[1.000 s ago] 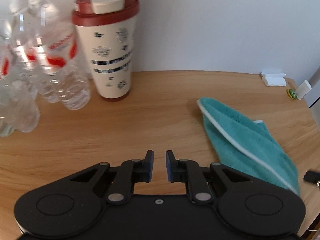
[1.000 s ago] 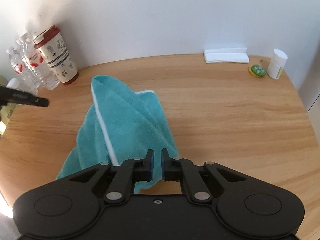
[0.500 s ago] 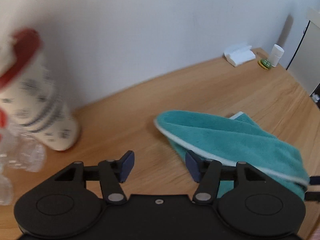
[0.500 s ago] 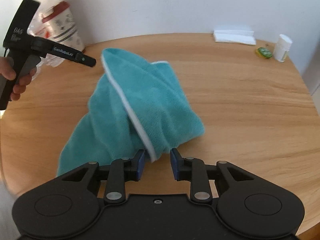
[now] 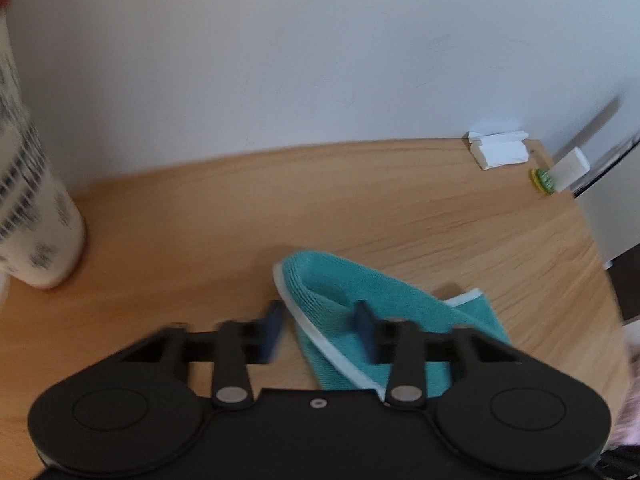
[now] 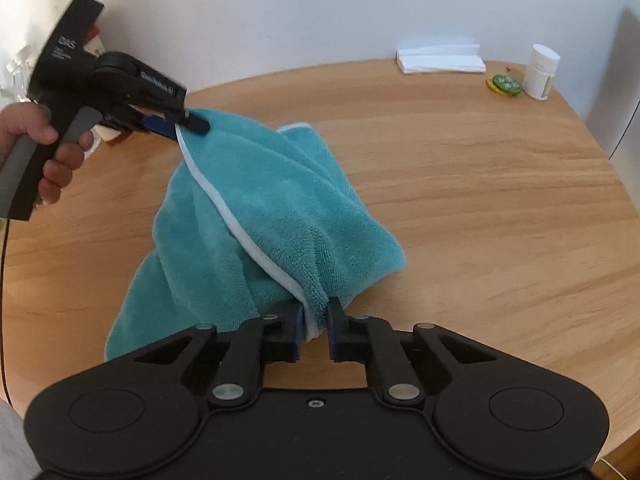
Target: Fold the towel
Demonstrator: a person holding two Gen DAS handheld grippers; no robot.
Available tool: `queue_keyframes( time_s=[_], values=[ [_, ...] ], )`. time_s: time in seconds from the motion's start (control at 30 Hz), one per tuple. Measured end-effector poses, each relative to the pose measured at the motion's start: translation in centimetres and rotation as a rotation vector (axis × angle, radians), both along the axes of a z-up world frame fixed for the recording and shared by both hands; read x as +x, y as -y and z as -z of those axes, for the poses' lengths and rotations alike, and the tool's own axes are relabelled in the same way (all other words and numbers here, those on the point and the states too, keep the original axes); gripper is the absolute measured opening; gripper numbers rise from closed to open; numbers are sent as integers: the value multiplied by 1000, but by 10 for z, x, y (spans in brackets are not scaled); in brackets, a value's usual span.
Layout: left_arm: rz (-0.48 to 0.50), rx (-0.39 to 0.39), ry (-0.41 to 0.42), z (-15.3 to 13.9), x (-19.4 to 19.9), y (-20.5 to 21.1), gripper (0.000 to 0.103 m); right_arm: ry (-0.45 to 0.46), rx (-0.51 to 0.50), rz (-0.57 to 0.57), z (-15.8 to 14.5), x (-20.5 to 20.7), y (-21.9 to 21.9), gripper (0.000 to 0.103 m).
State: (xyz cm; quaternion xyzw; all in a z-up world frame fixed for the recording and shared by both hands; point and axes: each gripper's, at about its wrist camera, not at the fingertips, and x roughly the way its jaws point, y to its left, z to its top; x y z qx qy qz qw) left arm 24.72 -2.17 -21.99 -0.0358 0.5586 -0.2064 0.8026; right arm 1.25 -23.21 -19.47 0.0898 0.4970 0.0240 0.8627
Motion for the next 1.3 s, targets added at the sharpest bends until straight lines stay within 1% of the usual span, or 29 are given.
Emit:
queue_keyframes(
  time_s=[0.03,0.13,0.2,0.23,0.33,0.43,0.5,0.53,0.57,0.6,0.63,0.73,0.83,0.9,1.0,1.07,1.13,1.17,1.2,1.23,1.27,1.3],
  values=[
    [-16,-8,10,-1,0,-1,7,2,-7,6,-1,0,0,10],
    [-47,-51,39,-9,-2,-7,6,16,-9,34,-5,0,4,9],
    [-48,-53,69,-17,-5,-9,6,33,-7,46,-10,0,6,8],
    [-43,-47,95,-23,-9,-11,6,51,-9,44,-14,-1,7,8],
    [-66,-58,130,-41,-18,-21,6,120,-12,42,-35,0,9,8],
    [-97,-79,181,-66,-31,-34,6,185,-10,31,-59,2,12,8],
    [-119,-109,231,-90,-46,-46,6,215,-13,21,-71,3,13,8],
    [-124,-119,243,-97,-51,-49,6,252,-17,4,-84,1,13,8],
    [-132,-129,263,-109,-59,-55,6,273,-15,2,-92,-1,14,8],
    [-136,-133,273,-116,-63,-58,6,308,-6,1,-105,-3,18,8],
    [-143,-145,296,-129,-72,-64,6,325,6,-1,-113,-4,20,7],
    [-163,-180,345,-163,-95,-78,6,359,40,-16,-134,-4,25,7],
    [-170,-151,393,-191,-116,-87,6,387,50,-58,-153,-5,24,7],
    [-180,-144,397,-203,-128,-93,6,399,59,-77,-164,-5,24,7],
    [-217,-121,417,-225,-150,-104,6,409,116,-101,-182,-9,25,7],
    [-232,-47,473,-241,-166,-103,6,410,145,-114,-188,-11,25,7],
    [-211,-41,473,-245,-170,-102,6,380,210,-124,-191,-7,28,7],
    [-207,-25,474,-241,-168,-101,6,375,196,-130,-188,-3,28,7],
    [-205,-8,474,-236,-165,-99,6,360,150,-139,-180,9,26,7],
    [-218,9,436,-222,-156,-100,6,345,113,-147,-171,20,24,7],
    [-242,3,388,-205,-145,-102,6,326,98,-146,-159,33,23,7],
    [-243,6,370,-196,-141,-103,6,308,79,-143,-145,48,21,7]
  ],
)
